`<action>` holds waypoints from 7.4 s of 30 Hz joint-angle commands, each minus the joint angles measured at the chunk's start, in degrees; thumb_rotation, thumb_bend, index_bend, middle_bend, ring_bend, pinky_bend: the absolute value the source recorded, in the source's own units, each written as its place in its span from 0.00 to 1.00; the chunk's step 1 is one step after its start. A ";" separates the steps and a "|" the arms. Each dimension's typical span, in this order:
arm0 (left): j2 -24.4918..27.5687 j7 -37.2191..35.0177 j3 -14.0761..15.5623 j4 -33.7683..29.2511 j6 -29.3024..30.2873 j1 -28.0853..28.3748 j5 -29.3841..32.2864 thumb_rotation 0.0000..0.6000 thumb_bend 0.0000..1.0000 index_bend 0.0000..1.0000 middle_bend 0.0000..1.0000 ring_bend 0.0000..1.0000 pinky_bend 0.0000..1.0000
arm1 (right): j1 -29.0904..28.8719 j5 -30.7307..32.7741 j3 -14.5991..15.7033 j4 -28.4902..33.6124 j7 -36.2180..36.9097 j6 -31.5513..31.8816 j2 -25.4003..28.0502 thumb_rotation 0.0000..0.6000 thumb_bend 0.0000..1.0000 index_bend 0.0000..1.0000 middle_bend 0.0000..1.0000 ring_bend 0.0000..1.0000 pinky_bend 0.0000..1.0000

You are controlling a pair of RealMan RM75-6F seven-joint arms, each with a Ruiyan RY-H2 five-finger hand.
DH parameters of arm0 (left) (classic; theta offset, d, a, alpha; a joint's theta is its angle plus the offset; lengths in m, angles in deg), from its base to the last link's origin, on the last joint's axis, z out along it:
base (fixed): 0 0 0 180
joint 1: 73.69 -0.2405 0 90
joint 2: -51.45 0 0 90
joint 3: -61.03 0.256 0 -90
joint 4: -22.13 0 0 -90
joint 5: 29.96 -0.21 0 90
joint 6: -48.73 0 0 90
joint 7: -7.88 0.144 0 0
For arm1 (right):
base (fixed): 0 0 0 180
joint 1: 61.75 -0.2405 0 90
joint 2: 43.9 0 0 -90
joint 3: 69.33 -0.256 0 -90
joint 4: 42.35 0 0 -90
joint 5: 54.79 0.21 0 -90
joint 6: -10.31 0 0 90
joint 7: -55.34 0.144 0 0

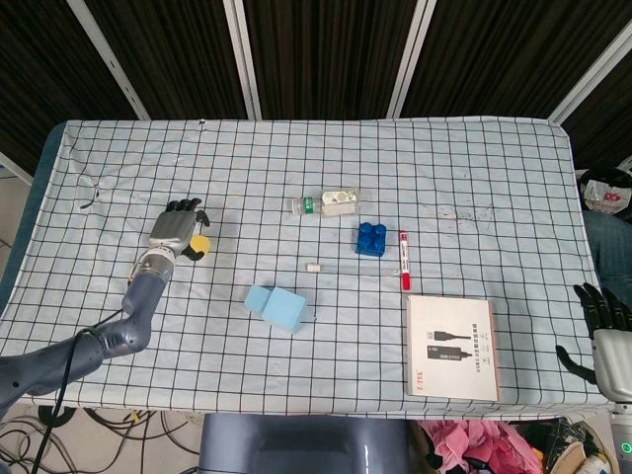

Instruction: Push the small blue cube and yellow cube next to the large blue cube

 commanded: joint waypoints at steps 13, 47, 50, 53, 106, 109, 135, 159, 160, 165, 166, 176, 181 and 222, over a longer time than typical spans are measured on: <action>0.19 1.14 -0.18 0.94 -1.41 -0.64 1.99 1.00 0.27 0.41 0.07 0.00 0.00 | -0.03 -0.06 0.01 0.05 -0.17 0.03 -0.09 1.00 0.22 0.00 0.04 0.00 0.11; 11.37 -4.42 -2.28 -21.26 -0.12 -3.97 -7.75 1.00 0.31 0.45 0.10 0.00 0.00 | -0.06 -0.12 0.14 0.08 -0.14 -0.10 -0.13 1.00 0.22 0.00 0.04 0.00 0.11; 12.88 -5.21 -1.60 -25.39 0.44 -4.78 -10.66 1.00 0.31 0.45 0.09 0.00 0.00 | 0.00 -0.08 0.08 0.26 -0.19 0.07 -0.07 1.00 0.22 0.00 0.04 0.00 0.11; 13.54 -4.17 -0.24 -28.37 2.72 -5.52 -12.75 1.00 0.31 0.45 0.09 0.00 0.00 | 0.04 -0.07 0.06 0.31 -0.16 0.12 -0.02 1.00 0.22 0.00 0.04 0.00 0.11; 4.45 9.84 2.76 -29.31 11.20 0.07 2.01 1.00 0.31 0.40 0.09 0.00 0.00 | 0.45 -0.20 -0.17 0.59 1.18 0.92 0.76 1.00 0.22 0.00 0.04 0.00 0.11; 4.28 10.12 2.90 -29.18 11.13 0.23 2.21 1.00 0.31 0.40 0.09 0.00 0.00 | 0.43 -0.21 -0.20 0.60 1.19 0.94 0.76 1.00 0.22 0.00 0.04 0.00 0.11; 4.68 8.09 3.58 -29.28 10.22 -0.44 -2.62 1.00 0.31 0.35 0.08 0.00 0.00 | 0.42 0.29 -0.33 0.78 0.86 0.63 0.75 1.00 0.22 0.00 0.04 0.00 0.11; 11.66 1.08 7.25 -33.33 11.18 -7.48 -12.60 1.00 0.31 0.31 0.08 0.00 0.00 | 0.30 0.51 -0.29 1.01 -0.12 0.23 0.50 1.00 0.22 0.00 0.04 0.00 0.11; 11.80 0.41 7.22 -33.28 10.54 -7.59 -13.04 1.00 0.31 0.31 0.08 0.00 0.00 | 0.29 0.53 -0.28 1.00 -0.14 0.19 0.49 1.00 0.22 0.00 0.04 0.00 0.11; 11.83 0.25 7.60 -32.84 9.38 -7.72 -14.00 1.00 0.31 0.31 0.08 0.00 0.00 | 0.37 0.53 -0.37 0.98 0.09 0.42 0.59 1.00 0.22 0.00 0.04 0.00 0.11; 11.81 0.44 7.66 -32.90 9.26 -7.70 -13.75 1.00 0.31 0.31 0.08 0.00 0.00 | 0.41 0.53 -0.38 0.94 0.20 0.48 0.62 1.00 0.22 0.00 0.04 0.00 0.11; 9.73 2.08 7.40 -31.34 9.56 -7.52 -12.20 1.00 0.31 0.31 0.08 0.00 0.00 | 0.53 0.52 -0.47 1.00 0.59 0.73 0.83 1.00 0.22 0.00 0.04 0.00 0.11; 8.91 2.19 6.94 -30.67 9.21 -7.28 -11.83 1.00 0.31 0.31 0.08 0.00 0.00 | 0.48 0.52 -0.43 1.01 0.46 0.57 0.79 1.00 0.22 0.00 0.04 0.00 0.11; 10.23 4.74 5.13 -32.46 13.23 -7.09 -11.15 1.00 0.31 0.22 0.07 0.00 0.00 | 0.53 0.76 -0.49 0.93 0.71 0.39 0.91 1.00 0.22 0.00 0.04 0.00 0.11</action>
